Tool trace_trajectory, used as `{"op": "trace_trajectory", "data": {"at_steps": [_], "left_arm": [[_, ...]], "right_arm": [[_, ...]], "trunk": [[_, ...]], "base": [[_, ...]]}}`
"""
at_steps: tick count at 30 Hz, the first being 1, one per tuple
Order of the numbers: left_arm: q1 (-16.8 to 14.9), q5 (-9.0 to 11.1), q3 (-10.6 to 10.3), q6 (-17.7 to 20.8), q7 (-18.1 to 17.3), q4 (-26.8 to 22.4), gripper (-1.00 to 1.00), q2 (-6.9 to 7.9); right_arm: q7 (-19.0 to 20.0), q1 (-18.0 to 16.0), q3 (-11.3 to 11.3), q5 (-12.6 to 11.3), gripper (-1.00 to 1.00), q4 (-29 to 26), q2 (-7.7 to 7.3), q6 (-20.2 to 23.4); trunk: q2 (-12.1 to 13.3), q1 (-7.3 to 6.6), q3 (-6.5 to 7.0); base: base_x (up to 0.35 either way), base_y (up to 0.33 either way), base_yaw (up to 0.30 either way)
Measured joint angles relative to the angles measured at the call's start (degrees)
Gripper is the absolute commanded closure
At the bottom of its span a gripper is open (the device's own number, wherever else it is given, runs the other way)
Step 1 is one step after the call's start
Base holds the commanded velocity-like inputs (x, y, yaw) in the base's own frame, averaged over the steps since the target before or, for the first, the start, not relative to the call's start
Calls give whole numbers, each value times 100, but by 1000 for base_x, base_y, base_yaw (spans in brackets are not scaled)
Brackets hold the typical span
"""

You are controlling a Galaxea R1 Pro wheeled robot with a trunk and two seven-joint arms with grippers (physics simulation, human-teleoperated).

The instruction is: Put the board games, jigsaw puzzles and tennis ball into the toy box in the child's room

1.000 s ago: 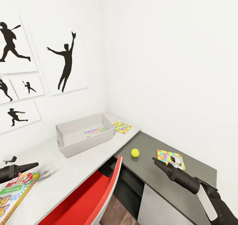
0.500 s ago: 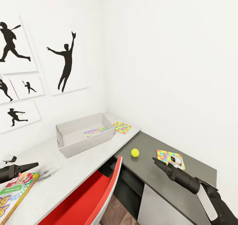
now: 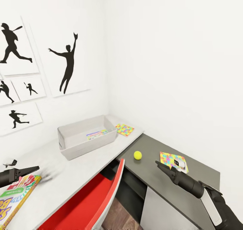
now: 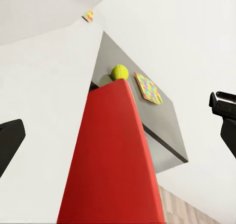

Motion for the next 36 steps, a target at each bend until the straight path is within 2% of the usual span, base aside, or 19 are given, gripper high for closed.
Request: {"op": "trace_trajectory", "data": {"at_steps": [27,36], "left_arm": [[-1,-4,8,1,0,0,-100,-2],[-1,-4,8,0,-2,4,-100,5]], "right_arm": [[-1,2,-5,-10,-100,21,-9,-5],[-2,2,-5,-18,-100,30,-9,-5]], "trunk": [[1,0,189],[1,-1,259]], "base": [[-241,13,-172],[-159,153,-202]]}}
